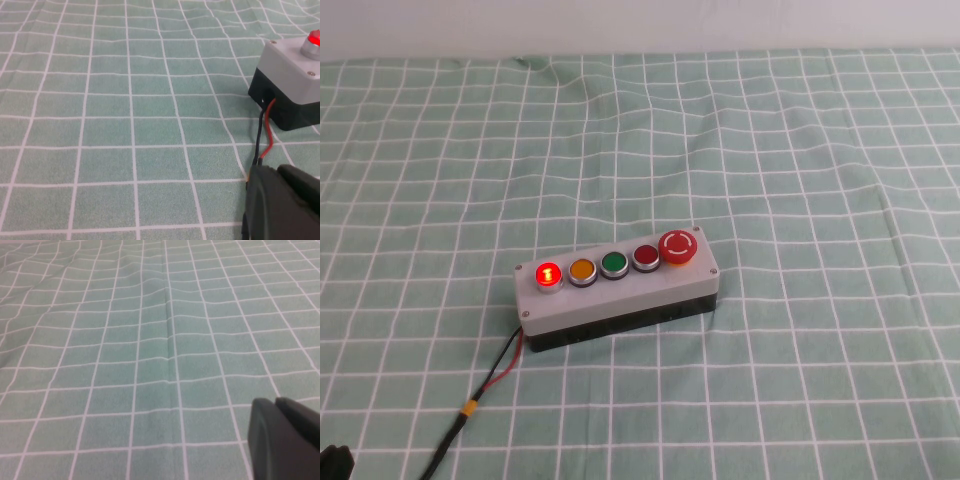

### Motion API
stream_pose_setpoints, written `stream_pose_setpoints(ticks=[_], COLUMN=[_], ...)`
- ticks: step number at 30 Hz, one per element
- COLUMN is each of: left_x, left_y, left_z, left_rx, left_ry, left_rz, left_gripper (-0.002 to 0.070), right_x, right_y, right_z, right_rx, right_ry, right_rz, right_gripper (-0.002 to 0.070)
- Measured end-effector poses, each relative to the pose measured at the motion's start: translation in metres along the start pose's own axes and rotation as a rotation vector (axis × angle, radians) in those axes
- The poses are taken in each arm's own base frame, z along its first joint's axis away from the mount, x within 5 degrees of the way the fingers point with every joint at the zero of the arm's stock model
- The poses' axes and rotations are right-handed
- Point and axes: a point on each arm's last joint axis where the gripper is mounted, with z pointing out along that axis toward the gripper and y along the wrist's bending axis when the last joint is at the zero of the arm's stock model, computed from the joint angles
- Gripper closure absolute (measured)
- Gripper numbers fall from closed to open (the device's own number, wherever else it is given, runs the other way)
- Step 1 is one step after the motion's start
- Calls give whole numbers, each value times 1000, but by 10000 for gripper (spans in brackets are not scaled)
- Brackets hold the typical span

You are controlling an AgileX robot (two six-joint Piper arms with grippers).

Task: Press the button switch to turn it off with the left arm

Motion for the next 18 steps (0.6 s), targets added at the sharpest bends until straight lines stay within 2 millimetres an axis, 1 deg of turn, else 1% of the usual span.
stream_pose_setpoints(ticks=[12, 15, 18], left_x=[-1, -7, -18], left_y=[0, 0, 0], left_z=[0, 0, -2], left_rx=[0, -3, -1], left_ry=[-9, -72, -195], left_rz=[2, 21, 48], left_gripper=[677, 677, 677], right_x=[0, 0, 0], right_y=[0, 0, 0], right_z=[0, 0, 0], right_rx=[0, 0, 0], right_ry=[0, 0, 0], right_rz=[0, 0, 0], right_gripper=[694, 694, 694])
